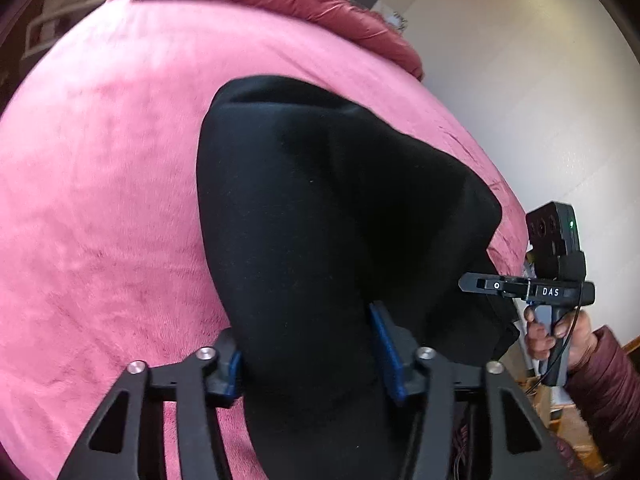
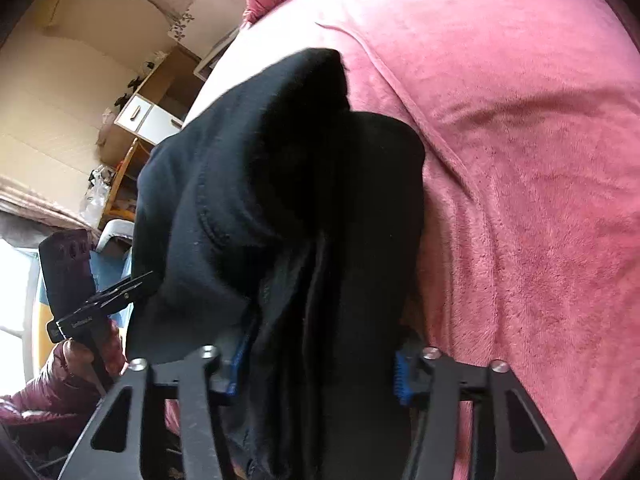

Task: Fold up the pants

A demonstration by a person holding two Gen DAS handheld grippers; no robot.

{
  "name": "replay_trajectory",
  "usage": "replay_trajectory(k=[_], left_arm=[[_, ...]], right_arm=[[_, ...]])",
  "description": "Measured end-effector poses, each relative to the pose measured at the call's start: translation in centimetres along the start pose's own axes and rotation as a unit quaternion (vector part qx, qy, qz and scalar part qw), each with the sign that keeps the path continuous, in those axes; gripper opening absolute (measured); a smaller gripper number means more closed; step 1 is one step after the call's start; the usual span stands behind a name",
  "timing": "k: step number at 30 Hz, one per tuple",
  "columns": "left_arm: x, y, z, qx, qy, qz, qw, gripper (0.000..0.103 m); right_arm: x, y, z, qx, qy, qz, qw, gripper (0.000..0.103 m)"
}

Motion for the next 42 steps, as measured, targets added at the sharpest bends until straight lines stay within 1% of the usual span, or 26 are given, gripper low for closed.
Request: replay_trajectory(k=[2, 7, 10, 13, 19, 24, 26, 28, 31, 32, 36, 39, 40, 42], left_arm=[[-0.9, 0.0, 0.6, 0.005, 0.002, 0.009, 0.9999, 0.048], [-4.4, -0.1, 1.3, 0.019, 0.018, 0.044, 0.9987, 0.047], [-6.0, 0.4, 1.3, 0.022, 0.029, 0.060, 0.9976, 0.047], [-7.3, 1.3, 0.8, 0.028, 0.047, 0.075, 0.9957, 0.047], [-9.0, 3.7, -1.7, 0.017, 0.082, 0.095, 0.9919, 0.047], [-9.4, 5.7, -4.6, 0.007, 0.108, 0.109, 0.9882, 0.047], [-9.6, 6.5, -6.4, 0.003, 0.116, 0.112, 0.9868, 0.047], [-9.7, 7.1, -7.6, -0.001, 0.124, 0.113, 0.9859, 0.047], [-9.6, 8.5, -9.0, -0.012, 0.130, 0.113, 0.9850, 0.047], [-8.9, 9.5, -9.1, -0.015, 0.133, 0.111, 0.9847, 0.047], [-8.3, 9.5, -11.0, -0.044, 0.129, 0.100, 0.9856, 0.047], [-6.7, 8.9, -12.8, -0.078, 0.127, 0.072, 0.9861, 0.049], [-6.2, 8.7, -13.4, -0.091, 0.128, 0.064, 0.9855, 0.051], [-5.3, 8.3, -14.6, -0.109, 0.130, 0.058, 0.9838, 0.058]], right_arm=[[-0.6, -0.1, -0.8, -0.011, -0.004, 0.004, 1.000, 0.048], [-2.0, 0.6, -2.8, -0.026, 0.007, 0.021, 0.999, 0.047], [-2.6, 1.7, -4.2, -0.036, 0.016, 0.030, 0.999, 0.047], [-2.0, 3.4, -5.5, -0.047, 0.024, 0.036, 0.998, 0.047], [0.9, 8.0, -8.0, -0.069, 0.035, 0.037, 0.996, 0.047], [3.3, 11.9, -10.3, -0.086, 0.042, 0.033, 0.995, 0.047], [4.3, 13.4, -11.0, -0.091, 0.046, 0.031, 0.994, 0.047], [5.6, 15.0, -11.7, -0.098, 0.046, 0.026, 0.994, 0.047], [7.0, 16.4, -12.2, -0.104, 0.048, 0.019, 0.993, 0.047], [7.3, 16.6, -12.1, -0.106, 0.048, 0.018, 0.993, 0.047], [9.0, 17.4, -12.0, -0.105, 0.049, 0.003, 0.993, 0.047], [10.8, 17.3, -11.0, -0.101, 0.038, -0.016, 0.994, 0.048], [11.4, 17.2, -11.0, -0.097, 0.032, -0.020, 0.995, 0.050], [12.3, 17.0, -10.7, -0.088, 0.027, -0.021, 0.996, 0.053]])
Point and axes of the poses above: each gripper's, at about its wrist camera, not at the fingertips, and x roughly the way its jaws point, z to its right, y to its top, the point moved 3 cm from there along x, roughly the way its jaws point, and after that the axes turned 3 degrees about -y, right-handed, at the moved point
